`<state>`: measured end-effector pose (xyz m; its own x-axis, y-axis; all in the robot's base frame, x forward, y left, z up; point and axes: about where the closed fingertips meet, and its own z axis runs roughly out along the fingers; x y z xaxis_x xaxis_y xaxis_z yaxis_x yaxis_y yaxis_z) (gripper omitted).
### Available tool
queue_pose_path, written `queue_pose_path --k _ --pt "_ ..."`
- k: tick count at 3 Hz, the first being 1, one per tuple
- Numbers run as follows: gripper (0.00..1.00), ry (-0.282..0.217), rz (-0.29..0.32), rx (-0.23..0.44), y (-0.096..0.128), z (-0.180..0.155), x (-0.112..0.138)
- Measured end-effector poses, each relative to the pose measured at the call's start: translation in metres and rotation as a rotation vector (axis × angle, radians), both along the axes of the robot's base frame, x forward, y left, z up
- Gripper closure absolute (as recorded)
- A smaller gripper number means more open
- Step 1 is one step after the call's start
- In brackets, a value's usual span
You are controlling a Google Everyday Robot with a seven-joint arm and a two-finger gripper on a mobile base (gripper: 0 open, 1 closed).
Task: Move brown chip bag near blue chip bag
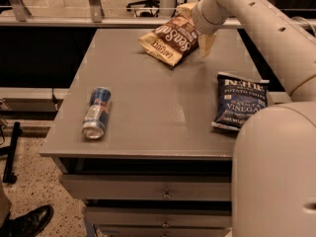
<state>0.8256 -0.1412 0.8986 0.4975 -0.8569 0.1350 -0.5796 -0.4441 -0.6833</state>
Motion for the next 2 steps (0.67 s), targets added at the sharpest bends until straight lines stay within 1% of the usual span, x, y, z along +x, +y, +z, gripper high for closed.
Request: queue_pose_path --k 1,2 --pt "0.00 -0.026 0.044 -0.042 0.0039 0.0006 0.0174" --pt "0.00 -0.033 0.089 -0.071 0.0132 -0.0042 0.0259"
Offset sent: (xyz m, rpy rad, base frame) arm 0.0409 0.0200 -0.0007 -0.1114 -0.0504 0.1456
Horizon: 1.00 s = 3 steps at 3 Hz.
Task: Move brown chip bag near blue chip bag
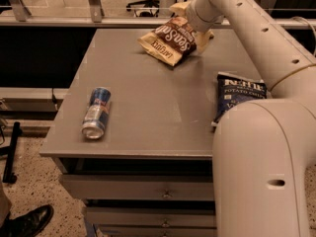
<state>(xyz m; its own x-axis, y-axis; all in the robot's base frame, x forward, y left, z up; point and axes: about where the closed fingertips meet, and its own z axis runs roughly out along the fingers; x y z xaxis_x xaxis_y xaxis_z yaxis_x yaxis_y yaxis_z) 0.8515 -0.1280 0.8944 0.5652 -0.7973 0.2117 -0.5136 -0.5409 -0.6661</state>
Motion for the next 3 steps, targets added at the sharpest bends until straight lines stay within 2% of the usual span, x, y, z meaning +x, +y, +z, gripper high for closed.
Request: queue_pose_path --k 1,3 --pt "0.17 0.001 0.041 -0.017 0.012 -0.004 0.005" --pt "0.63 -0.005 0.091 -0.026 0.026 0.000 0.008"
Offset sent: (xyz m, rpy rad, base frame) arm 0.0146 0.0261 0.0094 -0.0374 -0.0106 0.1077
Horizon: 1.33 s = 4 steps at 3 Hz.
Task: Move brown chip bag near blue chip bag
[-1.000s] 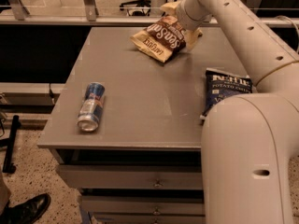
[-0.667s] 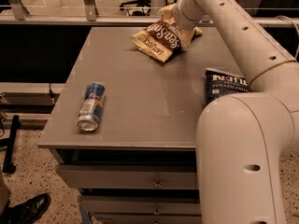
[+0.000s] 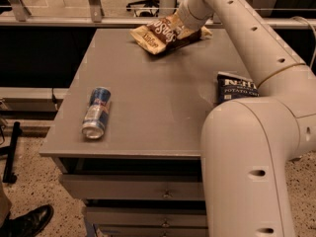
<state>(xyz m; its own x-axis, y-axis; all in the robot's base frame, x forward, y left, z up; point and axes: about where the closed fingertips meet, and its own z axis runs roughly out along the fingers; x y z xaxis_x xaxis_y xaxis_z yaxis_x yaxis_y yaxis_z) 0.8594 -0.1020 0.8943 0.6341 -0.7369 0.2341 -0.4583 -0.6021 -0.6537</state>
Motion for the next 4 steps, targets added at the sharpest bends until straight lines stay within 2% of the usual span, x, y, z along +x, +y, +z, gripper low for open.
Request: queue_pose_path --k 1,2,3,4 --pt "0.87 0.000 0.009 0.011 0.003 0.002 -0.002" --pt "1.00 -0.002 0.012 0.036 0.008 0.004 -0.006" --pt "1.00 -0.030 -0.001 0.073 0.015 0.023 -0.008" --pt "1.00 -0.082 -0.021 0.092 0.019 0.049 -0.004"
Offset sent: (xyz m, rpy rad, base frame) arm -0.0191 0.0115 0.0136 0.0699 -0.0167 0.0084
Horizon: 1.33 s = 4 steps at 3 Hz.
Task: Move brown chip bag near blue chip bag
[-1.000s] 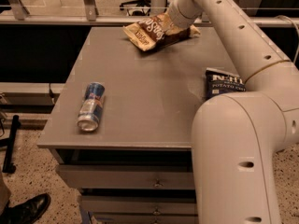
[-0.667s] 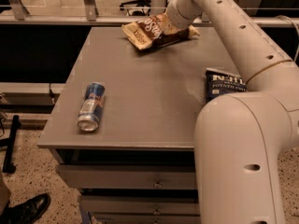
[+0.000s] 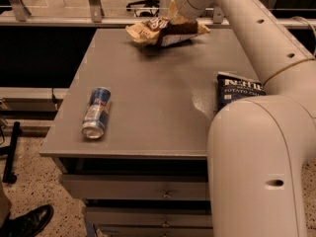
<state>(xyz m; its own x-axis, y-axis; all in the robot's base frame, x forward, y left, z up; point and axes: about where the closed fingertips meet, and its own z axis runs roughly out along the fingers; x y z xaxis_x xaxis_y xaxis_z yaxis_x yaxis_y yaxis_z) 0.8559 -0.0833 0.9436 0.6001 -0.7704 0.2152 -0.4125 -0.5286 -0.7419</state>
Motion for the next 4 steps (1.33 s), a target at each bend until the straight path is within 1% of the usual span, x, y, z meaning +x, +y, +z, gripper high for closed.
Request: queue_pose_path --k 1,2,3,4 --pt "1.00 -0.013 -0.057 -0.013 -0.021 0.011 -0.001" --pt "1.00 -0.006 -0.135 -0.017 -0.055 0.018 -0.015" --pt "1.00 0.012 -0.251 -0.006 -0.097 0.024 -0.056" --pt "1.00 0.030 -0.333 0.014 -0.112 0.023 -0.094"
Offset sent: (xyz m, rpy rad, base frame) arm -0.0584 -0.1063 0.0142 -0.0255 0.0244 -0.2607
